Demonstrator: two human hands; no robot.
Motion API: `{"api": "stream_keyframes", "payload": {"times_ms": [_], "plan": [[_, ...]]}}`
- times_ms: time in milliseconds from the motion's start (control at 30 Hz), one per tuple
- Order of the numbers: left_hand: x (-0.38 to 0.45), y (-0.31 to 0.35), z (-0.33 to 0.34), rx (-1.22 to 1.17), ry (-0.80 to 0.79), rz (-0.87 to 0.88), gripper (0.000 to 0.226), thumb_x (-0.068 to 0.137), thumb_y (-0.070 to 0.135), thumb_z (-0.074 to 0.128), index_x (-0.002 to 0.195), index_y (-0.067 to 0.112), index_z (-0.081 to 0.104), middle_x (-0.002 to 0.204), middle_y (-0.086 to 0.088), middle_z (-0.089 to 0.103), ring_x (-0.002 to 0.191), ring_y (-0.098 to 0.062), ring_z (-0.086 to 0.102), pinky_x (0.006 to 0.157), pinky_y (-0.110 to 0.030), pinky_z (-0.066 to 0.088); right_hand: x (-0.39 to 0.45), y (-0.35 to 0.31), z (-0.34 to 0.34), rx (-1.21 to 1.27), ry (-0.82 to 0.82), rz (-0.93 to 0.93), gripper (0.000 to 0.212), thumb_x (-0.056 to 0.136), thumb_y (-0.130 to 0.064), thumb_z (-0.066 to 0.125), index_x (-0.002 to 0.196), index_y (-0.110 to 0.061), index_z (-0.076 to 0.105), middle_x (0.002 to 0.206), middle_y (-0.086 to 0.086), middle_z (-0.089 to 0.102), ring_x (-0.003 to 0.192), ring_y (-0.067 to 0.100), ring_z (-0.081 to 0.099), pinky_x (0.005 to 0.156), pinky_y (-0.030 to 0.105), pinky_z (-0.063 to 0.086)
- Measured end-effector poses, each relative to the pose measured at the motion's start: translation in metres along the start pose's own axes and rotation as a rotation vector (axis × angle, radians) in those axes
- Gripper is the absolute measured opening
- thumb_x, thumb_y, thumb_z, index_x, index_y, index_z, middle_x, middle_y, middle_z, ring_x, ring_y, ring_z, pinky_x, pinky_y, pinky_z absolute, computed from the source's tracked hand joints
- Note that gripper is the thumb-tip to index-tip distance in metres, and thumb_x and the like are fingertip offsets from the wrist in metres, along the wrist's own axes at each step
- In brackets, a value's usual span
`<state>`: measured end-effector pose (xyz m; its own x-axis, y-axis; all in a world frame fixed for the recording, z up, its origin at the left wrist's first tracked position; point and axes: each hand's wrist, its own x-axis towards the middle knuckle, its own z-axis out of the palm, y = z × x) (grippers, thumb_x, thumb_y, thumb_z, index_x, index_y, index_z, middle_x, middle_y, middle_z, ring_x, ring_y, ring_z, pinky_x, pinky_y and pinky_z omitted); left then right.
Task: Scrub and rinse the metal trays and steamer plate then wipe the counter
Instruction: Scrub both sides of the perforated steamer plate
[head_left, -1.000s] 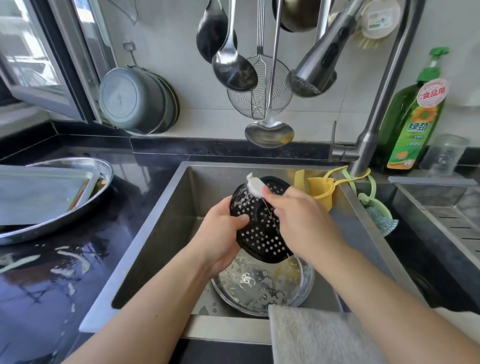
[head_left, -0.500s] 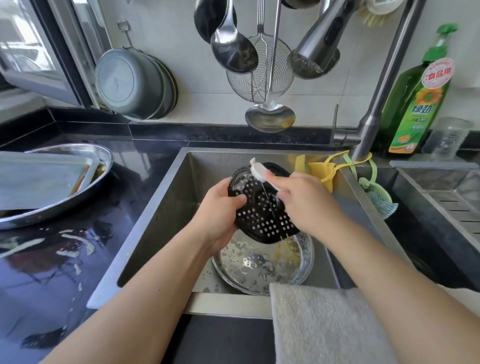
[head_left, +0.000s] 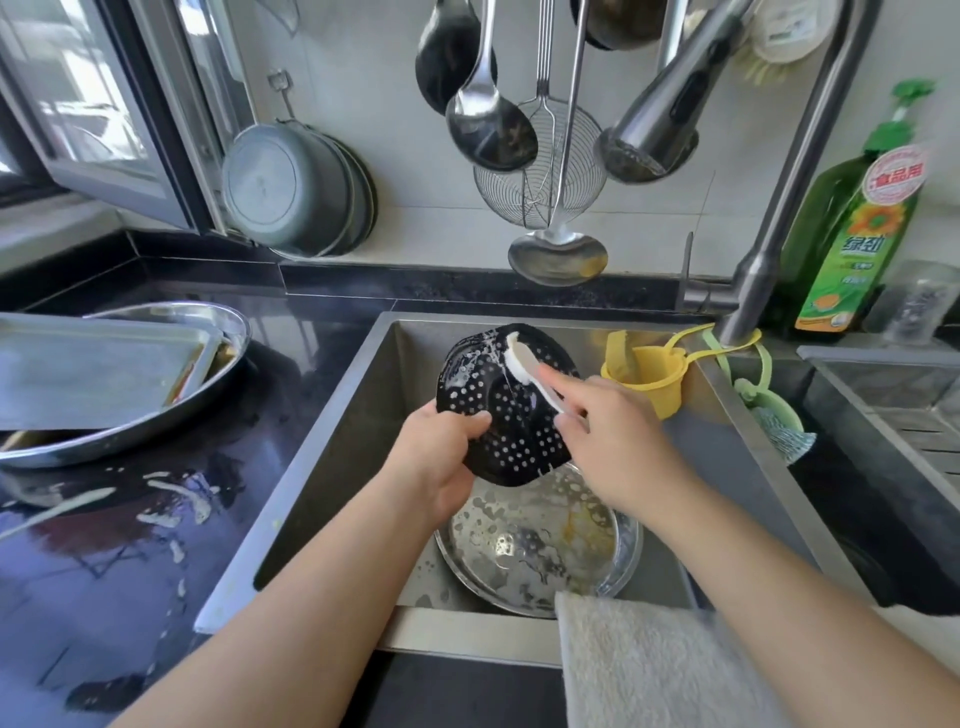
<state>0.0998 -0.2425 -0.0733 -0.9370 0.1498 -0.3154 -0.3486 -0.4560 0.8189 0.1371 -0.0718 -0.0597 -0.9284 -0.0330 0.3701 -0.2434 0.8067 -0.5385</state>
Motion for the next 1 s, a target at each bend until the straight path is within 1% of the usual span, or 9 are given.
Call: {"api": "stream_keyframes", "payload": {"times_ms": [67, 133, 300, 433, 533, 667, 800, 900, 1000], "plan": [[0.000, -0.001, 0.000, 0.046, -0.016, 0.014, 0.031, 0.101, -0.010, 0.049, 0.125, 0.003, 0.065, 0.117, -0.018, 0.075, 0.112, -0.035, 0.071, 0.100, -0.053, 0.055, 0.004, 0.005, -0.005, -0.041, 0.066, 0.031, 0.057, 0.100, -0.008, 0.055, 0.149, -0.035, 0.046, 0.083, -0.008, 0.047, 0.082, 0.018, 0.049, 0.076, 0.037, 0.048], [-0.003, -0.002, 0.003, 0.082, -0.063, 0.023, 0.030, 0.103, -0.007, 0.048, 0.124, 0.005, 0.066, 0.115, -0.017, 0.076, 0.111, -0.034, 0.072, 0.099, -0.053, 0.056, 0.007, 0.010, -0.009, -0.091, 0.092, 0.041, 0.052, 0.100, -0.010, 0.056, 0.148, -0.029, 0.049, 0.084, -0.010, 0.048, 0.084, 0.018, 0.052, 0.078, 0.040, 0.050], [-0.006, -0.001, 0.001, 0.137, -0.097, 0.040, 0.029, 0.102, -0.010, 0.048, 0.119, 0.002, 0.069, 0.112, -0.018, 0.077, 0.101, -0.029, 0.076, 0.083, -0.044, 0.061, -0.006, -0.012, 0.005, -0.171, -0.169, -0.076, 0.051, 0.103, -0.019, 0.052, 0.145, -0.047, 0.046, 0.087, -0.007, 0.048, 0.081, 0.018, 0.054, 0.073, 0.042, 0.051], [-0.009, -0.002, 0.004, 0.192, -0.107, 0.040, 0.027, 0.103, -0.007, 0.048, 0.119, 0.002, 0.068, 0.111, -0.016, 0.077, 0.103, -0.029, 0.075, 0.084, -0.043, 0.061, 0.009, 0.004, -0.009, -0.284, -0.084, 0.054, 0.053, 0.104, -0.018, 0.049, 0.146, -0.049, 0.045, 0.085, -0.007, 0.043, 0.078, 0.018, 0.052, 0.069, 0.043, 0.052], [-0.007, -0.002, 0.004, 0.191, -0.073, 0.058, 0.027, 0.103, -0.007, 0.048, 0.116, 0.003, 0.070, 0.108, -0.016, 0.078, 0.103, -0.030, 0.075, 0.087, -0.043, 0.060, -0.010, -0.007, 0.000, -0.217, -0.191, 0.010, 0.052, 0.103, -0.018, 0.050, 0.145, -0.049, 0.046, 0.085, -0.007, 0.043, 0.080, 0.017, 0.051, 0.072, 0.040, 0.051], [-0.011, 0.000, 0.004, 0.187, -0.093, 0.039, 0.028, 0.104, -0.007, 0.047, 0.120, 0.002, 0.068, 0.112, -0.015, 0.077, 0.107, -0.028, 0.074, 0.090, -0.042, 0.060, 0.004, 0.007, -0.006, -0.251, -0.074, 0.082, 0.054, 0.104, -0.016, 0.048, 0.148, -0.046, 0.044, 0.086, -0.008, 0.042, 0.080, 0.015, 0.049, 0.068, 0.036, 0.048], [-0.009, 0.002, 0.001, 0.180, -0.079, 0.048, 0.028, 0.104, -0.006, 0.047, 0.118, 0.000, 0.069, 0.113, -0.018, 0.077, 0.104, -0.029, 0.074, 0.086, -0.041, 0.060, -0.010, -0.012, 0.005, -0.221, -0.165, 0.003, 0.054, 0.103, -0.016, 0.049, 0.149, -0.046, 0.043, 0.086, -0.009, 0.042, 0.080, 0.014, 0.050, 0.067, 0.035, 0.047], [-0.010, 0.001, 0.003, 0.207, -0.089, 0.056, 0.023, 0.107, 0.003, 0.049, 0.114, 0.003, 0.070, 0.109, -0.014, 0.078, 0.102, -0.026, 0.074, 0.083, -0.039, 0.059, 0.004, 0.009, -0.007, -0.286, -0.095, 0.141, 0.056, 0.103, -0.015, 0.047, 0.150, -0.046, 0.042, 0.086, -0.009, 0.038, 0.080, 0.017, 0.050, 0.065, 0.036, 0.045], [-0.011, 0.001, 0.004, 0.173, -0.073, 0.075, 0.023, 0.108, 0.013, 0.051, 0.110, 0.006, 0.073, 0.107, -0.014, 0.079, 0.103, -0.028, 0.074, 0.086, -0.042, 0.059, -0.011, -0.008, 0.002, -0.197, -0.162, 0.049, 0.053, 0.104, -0.018, 0.047, 0.151, -0.043, 0.041, 0.085, -0.009, 0.038, 0.084, 0.017, 0.048, 0.070, 0.035, 0.046]]}}
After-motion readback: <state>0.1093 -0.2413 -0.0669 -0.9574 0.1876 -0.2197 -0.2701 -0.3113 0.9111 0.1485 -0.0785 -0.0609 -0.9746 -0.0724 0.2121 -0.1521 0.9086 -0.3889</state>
